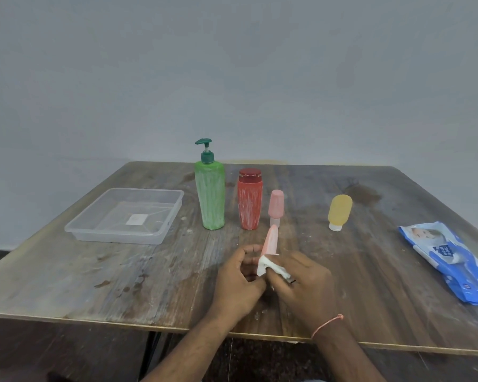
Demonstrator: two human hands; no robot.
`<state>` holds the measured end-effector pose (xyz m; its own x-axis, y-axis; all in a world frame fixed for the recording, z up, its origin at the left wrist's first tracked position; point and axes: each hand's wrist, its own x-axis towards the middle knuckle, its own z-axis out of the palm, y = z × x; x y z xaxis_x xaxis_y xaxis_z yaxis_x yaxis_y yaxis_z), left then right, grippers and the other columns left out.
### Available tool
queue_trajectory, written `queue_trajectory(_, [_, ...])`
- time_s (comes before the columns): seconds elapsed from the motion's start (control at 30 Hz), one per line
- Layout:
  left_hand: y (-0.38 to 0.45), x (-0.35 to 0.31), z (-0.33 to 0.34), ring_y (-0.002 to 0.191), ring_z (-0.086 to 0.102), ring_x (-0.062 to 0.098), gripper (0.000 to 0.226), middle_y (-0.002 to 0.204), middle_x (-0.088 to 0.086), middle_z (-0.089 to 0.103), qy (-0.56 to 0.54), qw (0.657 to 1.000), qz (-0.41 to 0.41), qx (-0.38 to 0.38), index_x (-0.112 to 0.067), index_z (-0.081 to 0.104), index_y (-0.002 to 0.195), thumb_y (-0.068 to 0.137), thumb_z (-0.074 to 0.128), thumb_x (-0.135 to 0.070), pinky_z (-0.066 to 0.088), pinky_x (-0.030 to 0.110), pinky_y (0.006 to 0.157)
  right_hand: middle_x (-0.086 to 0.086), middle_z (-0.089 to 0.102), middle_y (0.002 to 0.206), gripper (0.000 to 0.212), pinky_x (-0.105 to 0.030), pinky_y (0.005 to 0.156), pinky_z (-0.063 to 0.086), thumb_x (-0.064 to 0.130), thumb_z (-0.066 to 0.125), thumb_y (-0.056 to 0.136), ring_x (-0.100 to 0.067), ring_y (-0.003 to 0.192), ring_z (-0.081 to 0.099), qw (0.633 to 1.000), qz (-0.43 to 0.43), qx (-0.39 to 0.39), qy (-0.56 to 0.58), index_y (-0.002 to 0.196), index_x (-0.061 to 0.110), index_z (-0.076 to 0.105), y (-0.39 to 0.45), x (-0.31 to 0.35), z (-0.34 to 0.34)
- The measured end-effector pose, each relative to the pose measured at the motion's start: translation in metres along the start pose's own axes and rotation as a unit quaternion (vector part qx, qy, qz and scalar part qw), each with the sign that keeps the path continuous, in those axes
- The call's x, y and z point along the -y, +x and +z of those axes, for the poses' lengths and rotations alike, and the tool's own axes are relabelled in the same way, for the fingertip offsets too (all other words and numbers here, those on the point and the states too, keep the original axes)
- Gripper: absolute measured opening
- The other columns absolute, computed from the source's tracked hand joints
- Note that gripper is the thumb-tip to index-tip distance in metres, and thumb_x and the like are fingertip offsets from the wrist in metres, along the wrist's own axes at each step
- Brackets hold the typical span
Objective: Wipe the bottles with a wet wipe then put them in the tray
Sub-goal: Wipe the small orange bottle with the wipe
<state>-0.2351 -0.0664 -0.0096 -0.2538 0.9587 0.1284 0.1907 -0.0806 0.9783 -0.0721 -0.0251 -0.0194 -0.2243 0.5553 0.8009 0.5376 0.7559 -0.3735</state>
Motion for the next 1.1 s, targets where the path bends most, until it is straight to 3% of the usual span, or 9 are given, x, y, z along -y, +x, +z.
queue_trajectory(0.13, [-0.0014,-0.0017,0.0011,0.098,0.077,0.007,0.061,0.104,-0.015,0.079,-0.008,1.0,-0.004,-0.008,-0.039,0.069,0.12,0.08,0.082,0.004,0.064,0.03,0.085,0.011,0.072,0.087,0.015,-0.027,0.058,0.055,0.036,0.074,0.091,-0.006,0.07,0.065,1.0,0.012,0.002,-0.015,0.096,0.023,0.082,-0.0008,-0.0027,0.0011])
queue_trajectory(0.3, [-0.0028,-0.0032,0.0009,0.102,0.074,0.002,0.059,0.107,-0.018,0.078,0.011,1.0,0.011,-0.007,-0.041,0.07,0.121,0.082,0.083,0.001,0.063,0.025,0.085,0.007,0.077,0.093,0.022,-0.032,0.06,0.058,0.036,0.072,0.094,-0.012,0.074,0.071,1.0,-0.005,-0.003,-0.011,0.107,0.022,0.084,-0.0023,-0.0038,0.0028])
queue_trajectory(0.43, [-0.0031,-0.0043,0.0015,0.099,0.076,0.003,0.056,0.107,-0.015,0.079,-0.006,1.0,0.001,-0.013,-0.036,0.071,0.122,0.083,0.083,0.002,0.064,0.027,0.085,0.007,0.073,0.086,0.02,-0.035,0.054,0.056,0.038,0.071,0.093,-0.013,0.067,0.066,0.999,0.016,-0.01,-0.036,0.095,0.021,0.081,-0.002,-0.0048,0.0022])
queue_trajectory(0.6, [-0.0025,-0.0047,0.0018,0.102,0.074,0.002,0.055,0.11,-0.017,0.078,0.008,1.0,0.004,-0.003,-0.041,0.071,0.123,0.084,0.086,-0.005,0.064,0.027,0.085,0.008,0.077,0.093,0.024,-0.032,0.059,0.058,0.04,0.07,0.095,-0.01,0.073,0.07,1.0,0.013,0.01,-0.016,0.108,0.025,0.084,-0.0007,-0.0022,-0.0016])
queue_trajectory(0.7, [-0.0029,-0.0052,0.0016,0.098,0.077,0.006,0.052,0.107,-0.015,0.08,-0.026,1.0,-0.005,-0.005,-0.035,0.071,0.122,0.084,0.085,-0.001,0.064,0.026,0.083,0.007,0.071,0.083,0.017,-0.038,0.053,0.055,0.037,0.072,0.091,-0.012,0.065,0.064,0.997,0.066,-0.011,-0.034,0.095,0.023,0.081,-0.001,-0.0057,0.001])
queue_trajectory(0.77, [-0.0035,-0.0048,0.0007,0.099,0.077,0.007,0.054,0.107,-0.013,0.08,-0.032,0.999,-0.004,-0.004,-0.035,0.071,0.122,0.084,0.083,0.001,0.063,0.028,0.085,0.011,0.071,0.082,0.012,-0.033,0.056,0.054,0.035,0.076,0.088,-0.008,0.066,0.063,0.998,0.055,-0.002,0.001,0.089,0.024,0.08,-0.0014,-0.005,0.0028])
queue_trajectory(0.87, [-0.0018,-0.0035,0.0008,0.101,0.076,0.006,0.055,0.109,-0.013,0.079,-0.024,1.0,-0.001,0.006,-0.037,0.072,0.125,0.085,0.083,0.0,0.063,0.03,0.087,0.015,0.075,0.092,0.014,-0.025,0.065,0.057,0.035,0.076,0.09,-0.002,0.076,0.067,0.999,0.032,0.012,0.023,0.101,0.029,0.083,0.0003,-0.0007,-0.0008])
queue_trajectory(0.93, [-0.0012,-0.0043,0.0019,0.102,0.077,0.009,0.053,0.109,-0.012,0.079,-0.044,0.999,-0.006,0.011,-0.035,0.072,0.126,0.086,0.084,-0.001,0.064,0.031,0.086,0.014,0.075,0.091,0.017,-0.029,0.063,0.057,0.035,0.074,0.092,-0.004,0.075,0.067,0.998,0.061,-0.005,0.015,0.103,0.028,0.084,0.0017,-0.0024,-0.0029])
queue_trajectory(1.1, [-0.0009,-0.0045,0.0001,0.104,0.077,0.014,0.05,0.112,-0.006,0.081,-0.064,0.998,-0.004,0.011,-0.027,0.068,0.131,0.091,0.078,0.002,0.063,0.03,0.089,0.016,0.065,0.074,0.012,-0.038,0.056,0.052,0.038,0.08,0.085,-0.009,0.066,0.062,0.993,0.115,-0.002,0.025,0.081,0.028,0.077,0.0008,-0.0037,0.0])
